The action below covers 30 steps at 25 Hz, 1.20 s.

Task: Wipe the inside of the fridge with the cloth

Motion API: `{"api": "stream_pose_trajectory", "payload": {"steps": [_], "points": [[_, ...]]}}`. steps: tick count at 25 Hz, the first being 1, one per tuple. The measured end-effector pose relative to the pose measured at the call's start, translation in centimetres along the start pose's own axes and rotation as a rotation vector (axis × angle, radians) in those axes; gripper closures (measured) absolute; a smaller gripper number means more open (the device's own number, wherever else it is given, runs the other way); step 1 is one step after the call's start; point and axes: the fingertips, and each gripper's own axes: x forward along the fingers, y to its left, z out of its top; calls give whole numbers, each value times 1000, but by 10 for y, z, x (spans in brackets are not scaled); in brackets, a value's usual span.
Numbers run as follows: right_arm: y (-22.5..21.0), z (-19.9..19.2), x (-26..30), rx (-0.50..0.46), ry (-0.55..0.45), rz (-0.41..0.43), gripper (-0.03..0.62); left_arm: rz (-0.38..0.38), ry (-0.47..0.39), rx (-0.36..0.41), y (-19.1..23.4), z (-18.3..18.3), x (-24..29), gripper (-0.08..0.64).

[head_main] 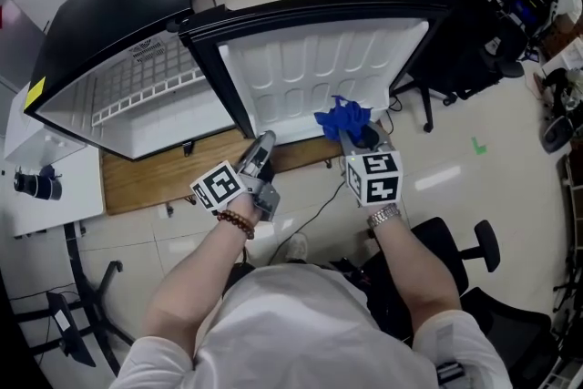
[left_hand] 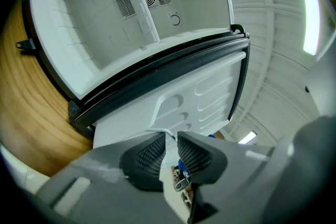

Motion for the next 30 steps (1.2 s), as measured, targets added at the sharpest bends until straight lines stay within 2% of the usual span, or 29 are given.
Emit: {"api": "stream_pose_trajectory", "payload": {"steps": [9, 15, 24, 30], "points": [[-79, -6, -11, 35, 14, -127, 486, 11, 7, 11, 1, -1, 0, 500], [-109, -10, -13, 59, 21, -179, 485, 19, 13, 15, 1, -2, 1, 497], [-107, 2, -37, 78, -39, -185, 486, 35, 36, 3, 7, -13, 0, 463], [-69, 10, -33, 72, -53, -99, 485, 100, 35, -44, 30, -23, 0, 460]]}}
